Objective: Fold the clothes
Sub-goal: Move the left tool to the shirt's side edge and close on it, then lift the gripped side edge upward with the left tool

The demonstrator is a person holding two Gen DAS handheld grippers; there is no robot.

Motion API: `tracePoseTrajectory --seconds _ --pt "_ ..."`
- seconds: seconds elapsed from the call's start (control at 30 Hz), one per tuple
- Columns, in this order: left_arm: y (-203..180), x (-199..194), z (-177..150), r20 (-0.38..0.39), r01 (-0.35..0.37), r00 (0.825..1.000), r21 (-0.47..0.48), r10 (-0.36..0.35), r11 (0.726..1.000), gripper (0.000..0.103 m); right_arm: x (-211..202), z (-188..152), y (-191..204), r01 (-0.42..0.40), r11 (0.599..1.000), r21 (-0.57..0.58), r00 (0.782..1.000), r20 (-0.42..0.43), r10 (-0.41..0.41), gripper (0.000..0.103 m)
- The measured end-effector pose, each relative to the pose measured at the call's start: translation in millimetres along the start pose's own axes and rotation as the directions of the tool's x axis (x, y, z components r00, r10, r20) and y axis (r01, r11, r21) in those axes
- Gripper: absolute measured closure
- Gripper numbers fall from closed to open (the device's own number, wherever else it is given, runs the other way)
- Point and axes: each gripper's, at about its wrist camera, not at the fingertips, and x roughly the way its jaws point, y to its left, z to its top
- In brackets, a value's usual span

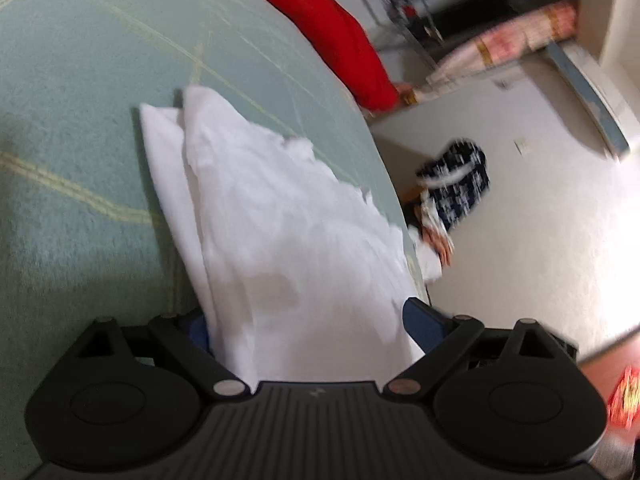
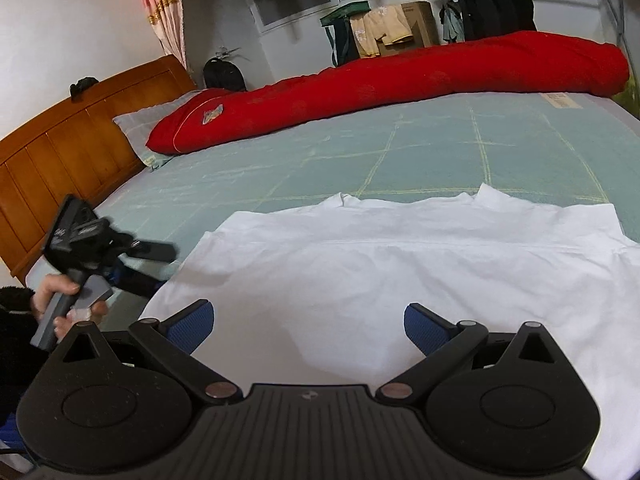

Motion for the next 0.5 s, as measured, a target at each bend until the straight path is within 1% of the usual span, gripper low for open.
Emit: tracePoseTrajectory --seconds 0.1,0.2,0.23,0.27,0.33,0.37,0.43,0.5 --pt "5.8 7.2 14.4 -0.031 0.006 1.000 -0.021 -0.007 1.000 0.012 0.5 -1.1 -5.5 0.013 1.000 0.020 1.000 -0.006 -0.013 0.000" --pt "5.3 11.8 21.5 -0.061 -0.020 0.998 -0.014 0.019 1.000 0.021 0.6 -2.8 -9.7 0.027 0.999 0.036 1.000 -0.009 -0.026 0.000" --pt "6.4 10.5 22.6 -0.067 -0.027 0.997 -0.013 0.026 1.000 0.027 0.2 -3.6 -10.9 0.031 0.999 0.037 0.999 -0.011 -0.031 0.000" --pt "8.1 8.2 22.3 -0.067 -0.035 0.997 -0.011 0.035 0.999 0.031 0.3 -4.5 -12.0 0.038 0.999 0.037 0.999 -0.013 -0.038 0.000" --pt "11.7 3.6 20.1 -0.065 -0.061 0.996 0.004 0.061 0.998 0.054 1.2 -6.5 -15.0 0.055 0.998 0.038 0.998 -0.019 -0.055 0.000" --pt "14.2 1.7 19.1 -0.060 -0.075 0.995 0.008 0.075 0.997 0.060 2.0 -7.3 -16.4 0.064 0.997 0.037 0.998 -0.023 -0.063 0.000" --pt "21.4 -0.6 18.5 -0.052 -0.106 0.993 -0.007 0.106 0.994 0.086 3.7 -9.0 -18.9 0.080 0.996 0.034 0.996 -0.030 -0.079 0.000" --pt "28.2 -1.5 17.5 -0.046 -0.110 0.993 -0.029 0.109 0.993 0.088 5.3 -10.4 -21.2 0.087 0.996 0.037 0.996 -0.037 -0.086 0.000"
